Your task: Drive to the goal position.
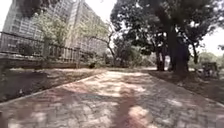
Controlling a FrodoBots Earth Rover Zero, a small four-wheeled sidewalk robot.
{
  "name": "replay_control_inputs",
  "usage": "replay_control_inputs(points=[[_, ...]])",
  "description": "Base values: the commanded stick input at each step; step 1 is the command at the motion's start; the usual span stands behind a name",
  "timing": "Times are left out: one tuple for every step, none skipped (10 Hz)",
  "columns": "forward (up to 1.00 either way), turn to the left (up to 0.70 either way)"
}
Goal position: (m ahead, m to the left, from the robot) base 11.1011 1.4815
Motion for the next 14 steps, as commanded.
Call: replay_control_inputs(points=[[0.70, 0.00], [0.70, 0.00], [0.70, 0.00], [0.70, 0.00], [0.70, 0.00], [0.70, 0.00], [0.70, 0.00], [0.70, 0.00], [0.70, 0.00], [0.70, -0.10], [0.70, -0.27], [0.70, -0.26], [0.70, -0.09], [0.70, 0.00]])
